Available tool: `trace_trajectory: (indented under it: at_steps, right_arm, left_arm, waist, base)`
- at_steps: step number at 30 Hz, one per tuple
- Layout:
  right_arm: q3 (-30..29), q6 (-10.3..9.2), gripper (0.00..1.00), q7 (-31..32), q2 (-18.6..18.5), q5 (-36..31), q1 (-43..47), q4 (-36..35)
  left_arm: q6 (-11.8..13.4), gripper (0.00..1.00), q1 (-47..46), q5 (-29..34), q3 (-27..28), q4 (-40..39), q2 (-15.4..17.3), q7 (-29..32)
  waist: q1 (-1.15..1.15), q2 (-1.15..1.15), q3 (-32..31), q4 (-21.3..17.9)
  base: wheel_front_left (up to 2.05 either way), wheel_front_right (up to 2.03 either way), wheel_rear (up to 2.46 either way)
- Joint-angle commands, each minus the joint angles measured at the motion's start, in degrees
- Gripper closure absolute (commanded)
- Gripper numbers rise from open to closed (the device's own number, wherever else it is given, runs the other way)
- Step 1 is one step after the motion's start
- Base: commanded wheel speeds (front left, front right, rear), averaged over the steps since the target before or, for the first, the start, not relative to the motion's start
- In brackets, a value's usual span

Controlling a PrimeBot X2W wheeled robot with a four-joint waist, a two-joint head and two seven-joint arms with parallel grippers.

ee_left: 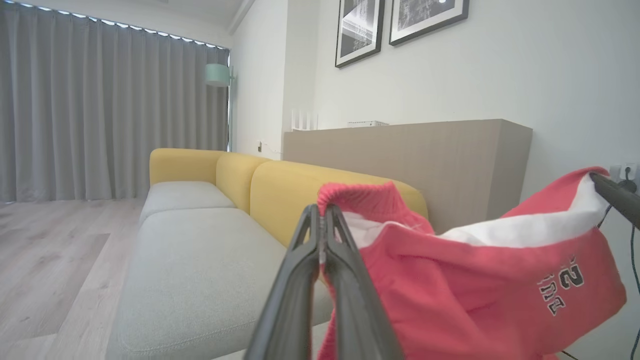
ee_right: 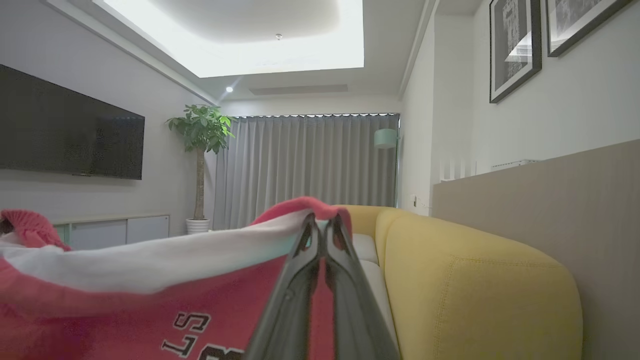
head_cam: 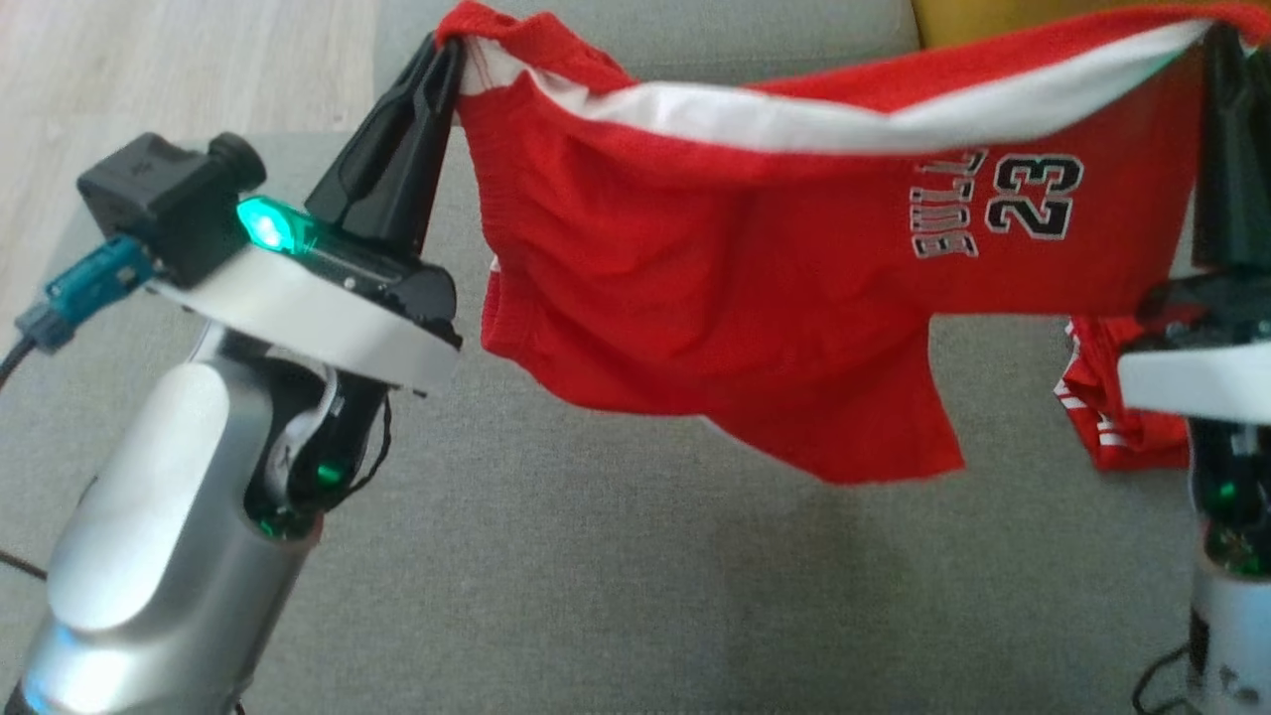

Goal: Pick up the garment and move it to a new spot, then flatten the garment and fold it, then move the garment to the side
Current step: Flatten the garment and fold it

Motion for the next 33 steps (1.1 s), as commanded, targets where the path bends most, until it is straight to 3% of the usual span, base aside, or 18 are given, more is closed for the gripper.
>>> trace_trajectory:
  at_steps: [1, 9, 15, 16, 21, 27, 33]
  right_arm:
    - [0.8, -0.05, 1.0, 0.28, 0.1, 0.77, -3.59, -0.72]
    - [2.45, -0.05, 1.0, -1.0, 0.06, 3.59, -18.65, 12.72]
    - [5.97, -0.05, 1.0, -6.34, 1.08, 4.76, -37.27, 32.27]
    - [5.97, -0.05, 1.0, -6.34, 1.08, 4.76, -37.27, 32.27]
    - [11.04, -0.05, 1.0, -12.26, 2.54, 4.74, -46.91, 51.49]
    - [16.97, -0.05, 1.0, -16.08, 3.7, 7.03, -49.96, 69.55]
    - [24.98, -0.05, 1.0, -18.46, 3.8, 14.04, -44.26, 77.53]
  left_arm:
    - [-0.42, 1.0, -5.08, -0.09, 3.17, -0.67, 1.21, -0.41]
    - [-2.56, 1.0, -17.78, 0.73, 4.26, 12.73, -1.81, -4.22]
    - [-4.58, 1.0, -32.07, 2.57, 5.24, 31.6, -5.57, -10.79]
    - [-4.58, 1.0, -32.07, 2.57, 5.24, 31.6, -5.57, -10.79]
    - [-6.77, 1.0, -39.26, 3.55, 4.95, 47.93, -8.97, -13.26]
    - [-8.48, 1.0, -38.59, 2.43, 4.83, 64.15, -12.23, -13.75]
    - [-9.54, 1.0, -33.07, -0.24, 5.05, 72.14, -14.64, -13.83]
  waist:
    - [0.0, 0.0, 0.69, -0.12]
    - [0.0, 0.0, 6.55, -0.44]
    - [0.0, 0.0, 10.8, -1.23]
    - [0.0, 0.0, 10.8, -1.23]
    - [0.0, 0.0, 12.56, -2.02]
    - [0.0, 0.0, 15.32, -2.68]
    - [0.0, 0.0, 17.37, -1.94]
  base:
    - [0.0, 0.0, 0.0]
    - [0.0, 0.0, 0.0]
    - [0.0, 0.0, 0.0]
    - [0.0, 0.0, 0.0]
    - [0.0, 0.0, 0.0]
    - [0.0, 0.0, 0.0]
    - [0.0, 0.0, 0.0]
